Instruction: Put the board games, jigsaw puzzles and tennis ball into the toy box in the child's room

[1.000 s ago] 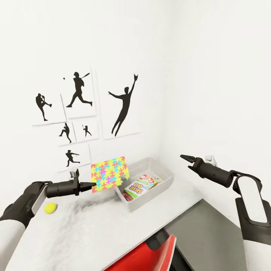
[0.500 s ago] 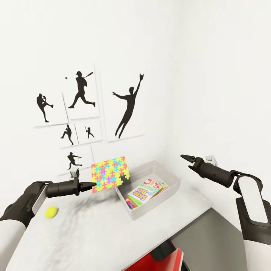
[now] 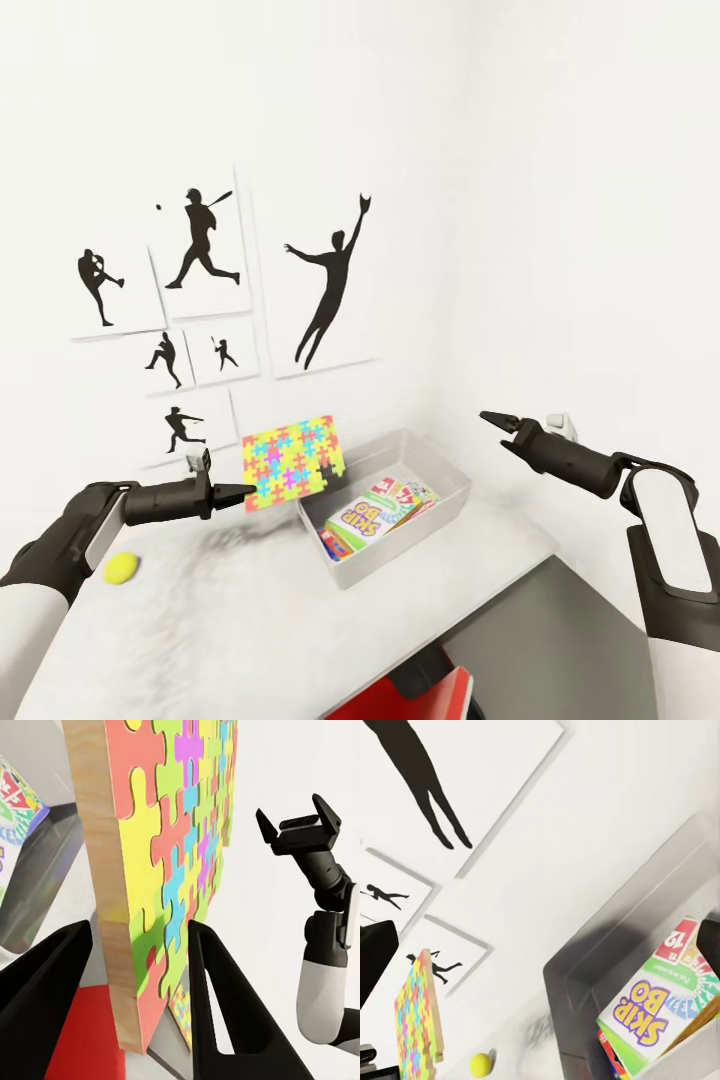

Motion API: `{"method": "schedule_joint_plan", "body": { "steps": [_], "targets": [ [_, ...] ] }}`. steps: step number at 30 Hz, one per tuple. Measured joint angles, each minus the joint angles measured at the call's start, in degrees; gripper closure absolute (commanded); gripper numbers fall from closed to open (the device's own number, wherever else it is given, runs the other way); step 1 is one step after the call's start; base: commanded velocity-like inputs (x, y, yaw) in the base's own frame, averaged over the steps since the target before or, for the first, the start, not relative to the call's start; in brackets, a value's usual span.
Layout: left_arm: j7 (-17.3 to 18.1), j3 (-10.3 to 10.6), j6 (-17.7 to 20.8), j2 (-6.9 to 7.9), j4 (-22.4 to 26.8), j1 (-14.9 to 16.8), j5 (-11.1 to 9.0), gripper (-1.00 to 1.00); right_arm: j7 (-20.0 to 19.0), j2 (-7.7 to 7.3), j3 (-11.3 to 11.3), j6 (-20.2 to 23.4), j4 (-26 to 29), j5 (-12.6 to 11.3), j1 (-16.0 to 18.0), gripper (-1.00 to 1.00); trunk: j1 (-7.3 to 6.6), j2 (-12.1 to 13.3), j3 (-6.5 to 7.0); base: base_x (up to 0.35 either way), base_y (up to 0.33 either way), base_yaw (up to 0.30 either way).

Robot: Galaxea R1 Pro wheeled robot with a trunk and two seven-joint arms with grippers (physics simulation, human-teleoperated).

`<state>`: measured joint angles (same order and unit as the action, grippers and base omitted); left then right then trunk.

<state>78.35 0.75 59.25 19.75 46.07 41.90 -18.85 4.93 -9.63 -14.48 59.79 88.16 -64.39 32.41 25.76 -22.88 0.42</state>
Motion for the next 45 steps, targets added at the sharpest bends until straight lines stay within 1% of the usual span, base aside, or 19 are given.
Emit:
{"method": "schedule_joint_plan", "body": {
  "steps": [6, 15, 26, 35, 45],
  "targets": [
    [0.01, 0.04, 0.00, 0.00, 0.01, 0.00, 0.00, 1.00, 0.00, 0.07, 0.02, 0.00, -0.03, 0.02, 0.00, -1.00, 0.00, 0.00, 0.00, 0.000, -0.014, 0.019],
    [0.01, 0.05, 0.05, 0.00, 0.01, 0.00, -0.04, 1.00, -0.01, 0.15, 0.17, 0.00, 0.04, -0.07, 0.00, -1.00, 0.00, 0.00, 0.00, 0.000, -0.022, 0.098],
    [0.01, 0.05, 0.09, 0.00, 0.01, 0.00, -0.08, 1.00, -0.15, -0.13, -0.06, -0.01, 0.14, -0.08, 0.00, -1.00, 0.00, 0.00, 0.00, 0.000, -0.004, 0.006],
    [0.01, 0.05, 0.09, 0.00, 0.00, 0.00, -0.08, 1.00, -0.25, -0.06, -0.05, -0.01, 0.15, -0.11, 0.00, -1.00, 0.00, 0.00, 0.00, 0.000, 0.000, 0.000],
    [0.01, 0.03, 0.05, 0.00, 0.00, 0.00, -0.14, 1.00, -0.39, -0.40, -0.07, -0.01, 0.23, -0.45, -0.09, -1.00, 0.00, 0.00, 0.00, 0.000, 0.000, 0.000]
  ]
}}
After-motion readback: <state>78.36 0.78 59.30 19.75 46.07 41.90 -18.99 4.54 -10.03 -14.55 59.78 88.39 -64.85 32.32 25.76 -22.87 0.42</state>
